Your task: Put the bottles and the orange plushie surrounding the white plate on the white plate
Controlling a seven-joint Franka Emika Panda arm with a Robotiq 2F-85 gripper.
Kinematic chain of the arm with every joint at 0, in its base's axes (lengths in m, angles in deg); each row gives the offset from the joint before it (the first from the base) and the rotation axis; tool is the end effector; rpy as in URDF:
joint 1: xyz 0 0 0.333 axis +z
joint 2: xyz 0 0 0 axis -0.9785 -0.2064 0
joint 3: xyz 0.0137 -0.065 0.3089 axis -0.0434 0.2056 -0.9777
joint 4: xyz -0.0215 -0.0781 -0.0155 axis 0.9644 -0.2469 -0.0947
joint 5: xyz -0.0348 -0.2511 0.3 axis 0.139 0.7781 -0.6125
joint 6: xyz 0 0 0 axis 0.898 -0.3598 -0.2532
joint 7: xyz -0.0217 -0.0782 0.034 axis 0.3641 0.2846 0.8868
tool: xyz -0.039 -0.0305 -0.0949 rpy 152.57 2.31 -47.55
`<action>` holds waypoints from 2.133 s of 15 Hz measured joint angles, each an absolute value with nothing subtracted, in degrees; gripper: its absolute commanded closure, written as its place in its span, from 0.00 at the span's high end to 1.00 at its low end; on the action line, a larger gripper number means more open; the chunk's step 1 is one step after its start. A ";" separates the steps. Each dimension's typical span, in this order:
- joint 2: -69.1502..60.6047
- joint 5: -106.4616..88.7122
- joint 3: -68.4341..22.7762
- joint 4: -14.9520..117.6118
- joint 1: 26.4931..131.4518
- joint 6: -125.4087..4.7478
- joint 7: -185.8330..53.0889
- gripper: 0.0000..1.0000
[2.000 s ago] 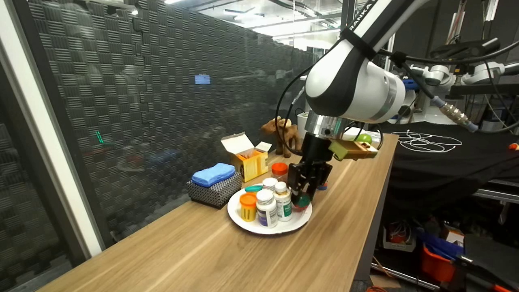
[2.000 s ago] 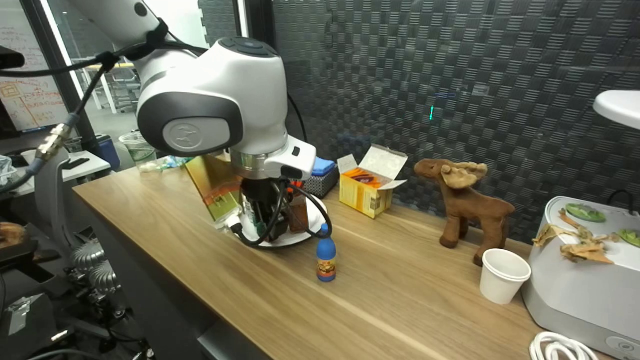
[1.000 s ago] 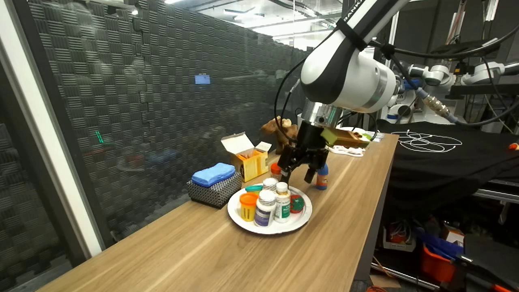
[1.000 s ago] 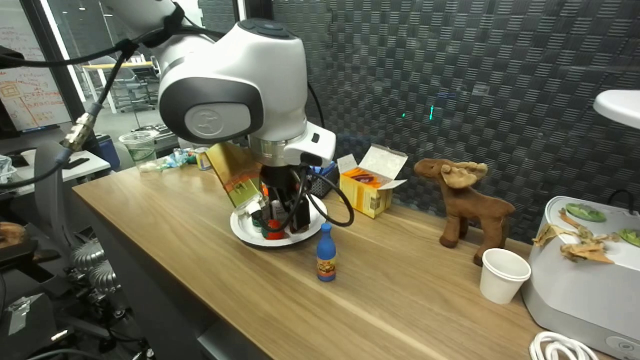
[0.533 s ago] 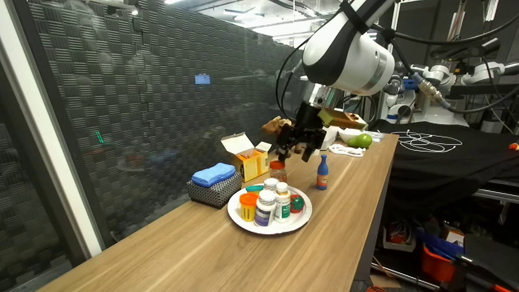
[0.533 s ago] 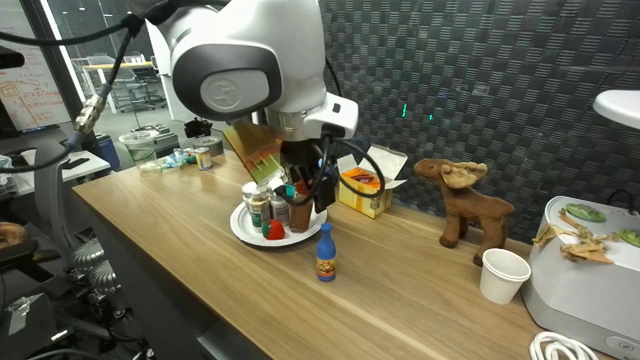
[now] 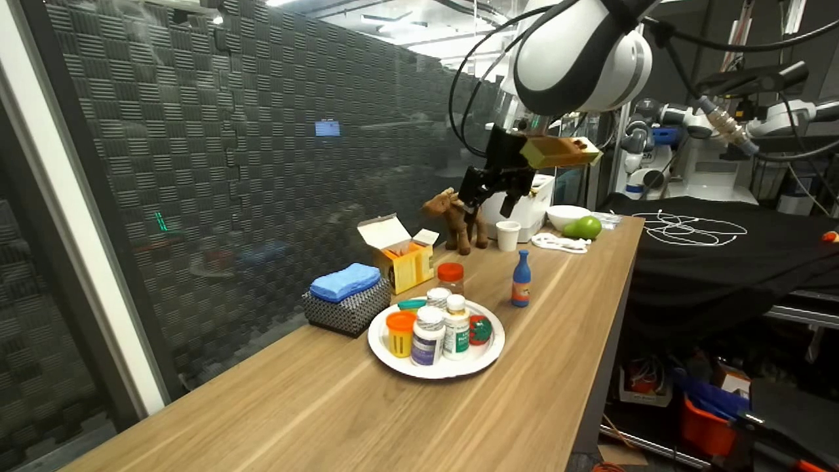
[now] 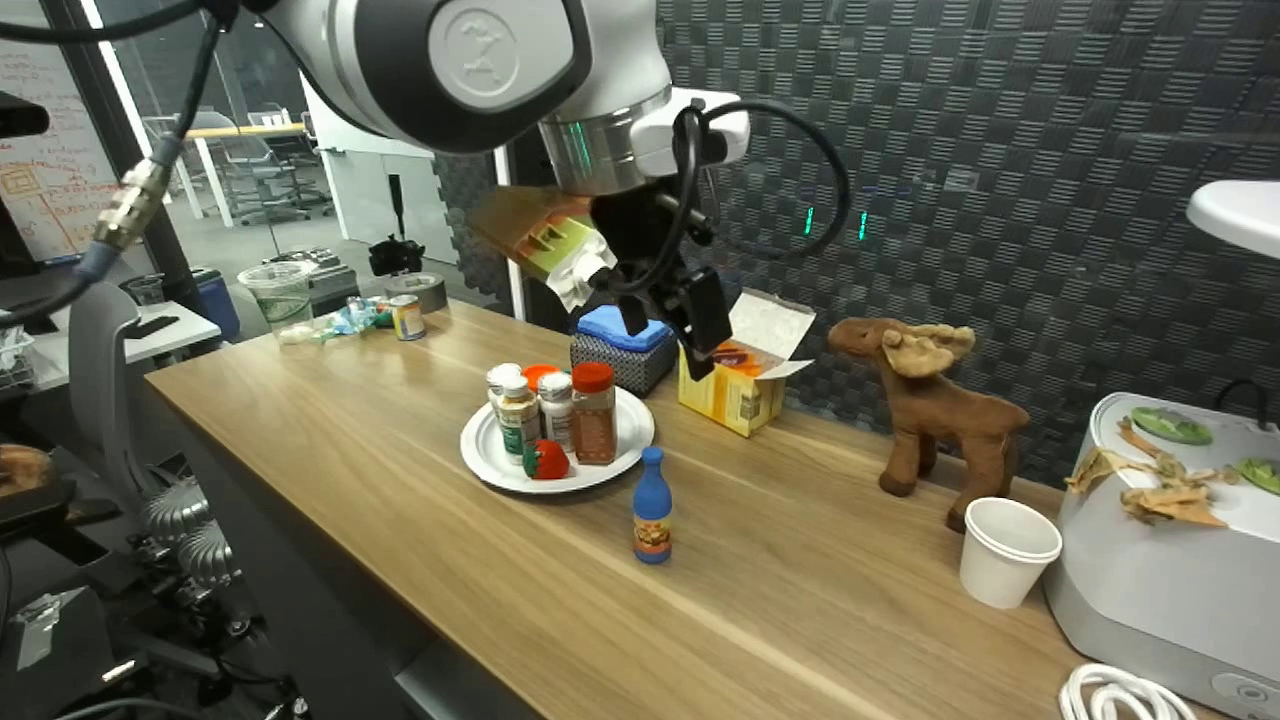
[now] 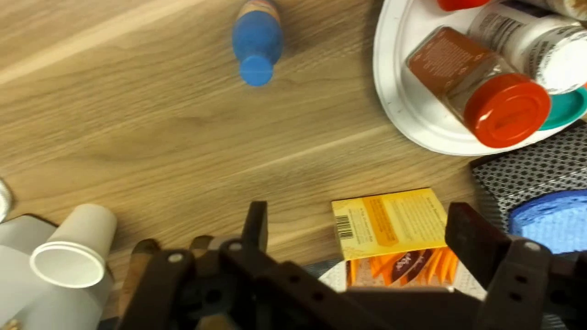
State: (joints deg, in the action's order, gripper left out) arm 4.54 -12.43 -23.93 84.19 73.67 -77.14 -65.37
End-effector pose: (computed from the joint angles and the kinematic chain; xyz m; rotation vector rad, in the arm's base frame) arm 0.5736 -0.0731 0.3605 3.0761 -0.3040 0.5024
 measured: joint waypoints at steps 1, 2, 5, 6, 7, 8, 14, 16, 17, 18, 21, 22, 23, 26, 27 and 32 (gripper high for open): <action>4.71 -7.45 -22.71 83.94 74.06 -76.53 -70.01 1.00; 4.77 -3.03 -21.47 83.51 74.34 -75.42 -74.75 1.00; 4.77 6.50 -19.04 81.86 74.79 -70.19 -87.51 1.00; 4.75 8.47 -18.74 81.38 74.98 -67.79 -91.22 1.00; 4.68 9.36 -18.71 80.84 75.17 -64.58 -94.36 1.00; 4.54 9.36 -18.77 80.24 75.39 -61.19 -96.59 1.00; 2.43 -1.65 -19.68 77.25 75.88 -50.62 -100.44 1.00; 1.77 -5.84 -19.62 77.12 75.67 -51.09 -100.85 1.00; 1.43 -7.18 -19.55 77.12 75.58 -51.65 -101.22 1.00; 1.08 -8.20 -19.48 77.14 75.51 -52.63 -101.57 1.00; -0.10 -9.77 -19.37 77.38 75.39 -56.07 -102.66 1.00; -0.49 -9.96 -19.36 77.47 75.39 -56.85 -103.07 1.00; -0.85 -9.96 -19.36 77.58 75.40 -57.59 -103.49 1.00; -1.68 -9.97 -19.30 77.78 75.39 -58.84 -104.54 0.85; -1.87 -9.97 -19.23 77.82 75.39 -59.02 -104.89 0.73; -2.23 -9.98 -18.81 77.86 75.35 -59.75 -106.13 0.35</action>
